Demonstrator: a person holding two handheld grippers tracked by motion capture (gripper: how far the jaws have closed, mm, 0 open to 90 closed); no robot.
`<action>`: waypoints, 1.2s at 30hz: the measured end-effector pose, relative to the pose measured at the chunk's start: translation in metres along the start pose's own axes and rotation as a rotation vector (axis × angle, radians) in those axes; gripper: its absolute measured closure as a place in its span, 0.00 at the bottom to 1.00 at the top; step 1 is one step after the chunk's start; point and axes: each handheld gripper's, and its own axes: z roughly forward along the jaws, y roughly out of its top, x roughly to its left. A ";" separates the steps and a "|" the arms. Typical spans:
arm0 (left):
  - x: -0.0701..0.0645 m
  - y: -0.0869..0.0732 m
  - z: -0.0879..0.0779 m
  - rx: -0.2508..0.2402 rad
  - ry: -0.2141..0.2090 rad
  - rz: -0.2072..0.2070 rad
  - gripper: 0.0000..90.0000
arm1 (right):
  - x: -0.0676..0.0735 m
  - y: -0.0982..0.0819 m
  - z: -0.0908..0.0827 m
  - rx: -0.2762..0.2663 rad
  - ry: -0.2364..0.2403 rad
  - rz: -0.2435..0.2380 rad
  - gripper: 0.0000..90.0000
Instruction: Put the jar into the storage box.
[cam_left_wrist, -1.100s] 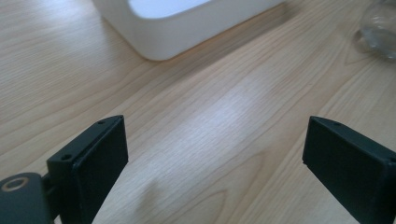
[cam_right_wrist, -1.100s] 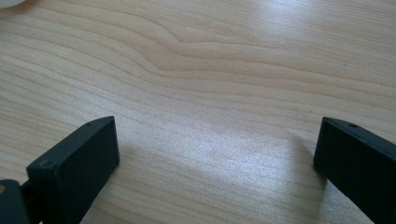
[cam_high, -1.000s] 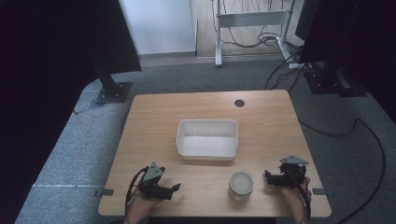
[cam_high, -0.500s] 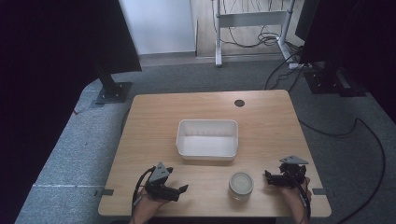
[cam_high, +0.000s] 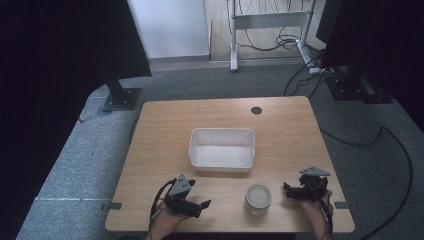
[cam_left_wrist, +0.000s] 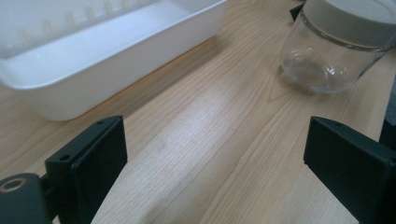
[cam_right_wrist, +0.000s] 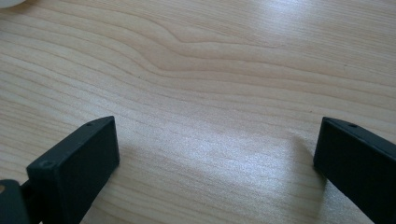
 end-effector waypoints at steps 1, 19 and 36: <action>0.000 0.000 0.000 0.000 0.000 0.000 0.07 | 0.000 0.000 0.000 0.000 0.000 0.000 0.00; -0.020 0.017 0.020 -0.005 -0.065 0.062 0.05 | 0.000 0.000 0.000 0.000 0.000 0.000 0.00; -0.047 0.030 0.051 -0.002 -0.125 0.131 0.03 | 0.000 0.000 0.000 0.000 0.000 0.000 0.00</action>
